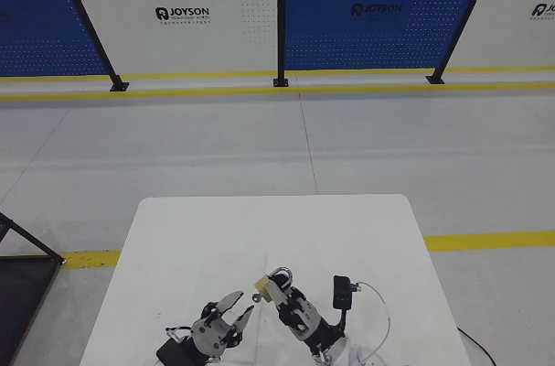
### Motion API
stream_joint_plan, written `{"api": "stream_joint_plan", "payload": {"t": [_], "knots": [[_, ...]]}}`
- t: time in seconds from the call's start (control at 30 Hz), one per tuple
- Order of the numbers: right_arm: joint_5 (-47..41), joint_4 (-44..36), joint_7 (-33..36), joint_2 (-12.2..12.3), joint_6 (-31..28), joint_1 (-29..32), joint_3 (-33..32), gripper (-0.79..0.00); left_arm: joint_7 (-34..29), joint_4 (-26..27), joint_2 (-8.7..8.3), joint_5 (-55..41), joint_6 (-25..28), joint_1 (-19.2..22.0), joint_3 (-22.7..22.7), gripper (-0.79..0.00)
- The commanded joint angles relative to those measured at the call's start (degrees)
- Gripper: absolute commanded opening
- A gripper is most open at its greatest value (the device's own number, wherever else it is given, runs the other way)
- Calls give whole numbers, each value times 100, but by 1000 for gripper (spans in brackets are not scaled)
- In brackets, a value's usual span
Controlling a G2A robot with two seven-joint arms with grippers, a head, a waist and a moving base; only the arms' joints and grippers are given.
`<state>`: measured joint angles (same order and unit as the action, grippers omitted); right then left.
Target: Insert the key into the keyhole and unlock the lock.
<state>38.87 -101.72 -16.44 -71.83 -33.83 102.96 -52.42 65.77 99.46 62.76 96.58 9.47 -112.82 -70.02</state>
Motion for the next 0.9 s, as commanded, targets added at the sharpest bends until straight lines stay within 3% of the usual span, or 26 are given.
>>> {"api": "stream_joint_plan", "payload": {"t": [0.0, 0.17, 0.4, 0.53, 0.63, 0.87], "knots": [[-15, 9, 3, 3, 12, -7, -18, -785, -1, 31, -16, -254, 240, -54, -60, 0], [-170, 190, 260, -5, 298, -170, -61, -785, -215, 144, -118, -929, 1024, -380, -572, 0], [-296, 863, 1930, -132, 1401, -996, 421, -785, -1232, 337, -306, -1672, 1898, -1154, -1840, 0], [-289, 1532, 2899, -338, 1922, -1654, 1104, -785, -1841, 421, -346, -2034, 1931, -1541, -2361, 0], [-599, 1923, 3415, -480, 1905, -2032, 1443, -785, -2014, 406, -339, -2145, 1753, -1629, -2489, 0], [-556, 2737, 3231, -830, 2510, -2612, 1992, -770, -2094, 396, -333, -2155, 1654, -1628, -2499, 0]]}}
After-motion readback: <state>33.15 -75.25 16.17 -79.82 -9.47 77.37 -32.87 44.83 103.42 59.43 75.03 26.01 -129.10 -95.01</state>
